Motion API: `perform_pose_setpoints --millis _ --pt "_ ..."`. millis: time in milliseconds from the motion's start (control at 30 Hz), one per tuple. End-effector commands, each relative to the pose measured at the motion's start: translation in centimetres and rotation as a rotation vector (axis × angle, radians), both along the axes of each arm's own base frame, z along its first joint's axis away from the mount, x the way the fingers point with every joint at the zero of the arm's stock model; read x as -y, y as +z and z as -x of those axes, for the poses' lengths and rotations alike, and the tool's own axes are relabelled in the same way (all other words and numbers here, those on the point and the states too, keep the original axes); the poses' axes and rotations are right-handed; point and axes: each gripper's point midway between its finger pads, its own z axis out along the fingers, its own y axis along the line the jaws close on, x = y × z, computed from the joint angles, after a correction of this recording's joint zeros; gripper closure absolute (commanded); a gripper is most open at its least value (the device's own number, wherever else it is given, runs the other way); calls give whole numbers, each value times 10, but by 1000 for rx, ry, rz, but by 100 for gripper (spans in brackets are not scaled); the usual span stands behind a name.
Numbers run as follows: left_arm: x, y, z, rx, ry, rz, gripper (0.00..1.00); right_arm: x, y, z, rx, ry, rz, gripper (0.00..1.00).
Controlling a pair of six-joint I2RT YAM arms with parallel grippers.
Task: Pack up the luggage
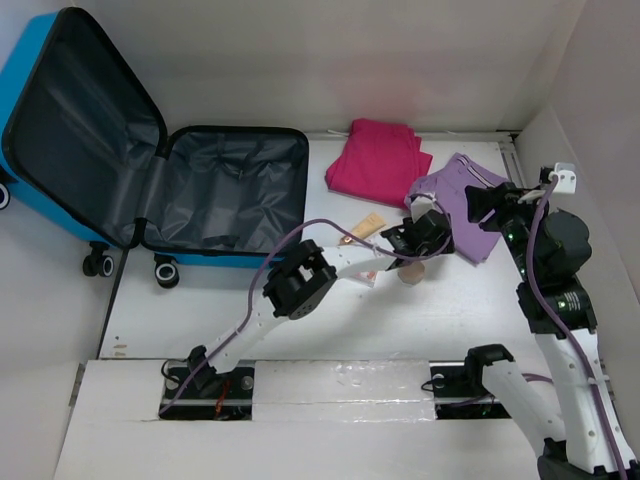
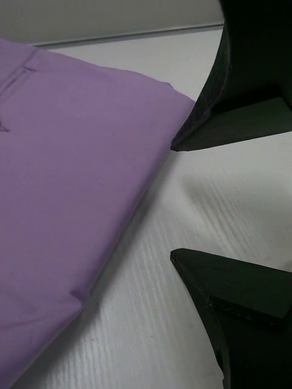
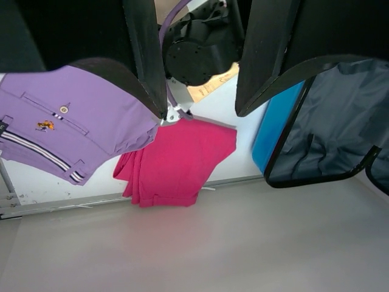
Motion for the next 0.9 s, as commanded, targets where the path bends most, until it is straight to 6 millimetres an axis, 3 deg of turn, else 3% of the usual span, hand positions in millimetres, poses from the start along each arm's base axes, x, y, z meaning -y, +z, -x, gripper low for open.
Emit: perform_pose_setpoints --millis 0,67,133,200,233,300,500,567,600,667,700,800,833,867 --pt "11 14 -11 -18 54 77 38 -4 12 6 47 30 1 45" --pt "12 -1 -11 -46 73 80 40 -5 12 7 47 39 1 45" --pt "19 10 -15 -46 84 124 42 -7 12 7 47 51 2 45" --pt "22 -5 -15 -77 106 134 42 -9 14 10 56 63 2 45" --pt "24 0 -16 -83 114 153 42 -12 14 11 57 79 3 45" --pt "23 -11 -22 -111 145 166 42 -14 14 12 57 91 3 45" --pt "22 -12 -40 -146 227 244 55 -17 17 16 68 111 4 45" --pt "22 -12 -40 -146 227 243 65 -19 15 18 69 123 4 45" --pt "19 -23 -38 -150 229 235 69 -19 15 18 69 123 4 45" --pt "18 -13 -39 -161 216 267 84 -22 17 22 79 148 5 45" --pt "18 -19 -37 -168 209 265 98 -22 12 21 68 148 6 45" --pt "13 -5 -33 -121 159 224 100 -25 8 21 59 160 7 45" --pt "2 -21 -26 -132 155 173 100 -25 8 21 59 160 7 45" --pt "-4 -23 -23 -124 147 162 100 -25 8 21 59 160 7 45"
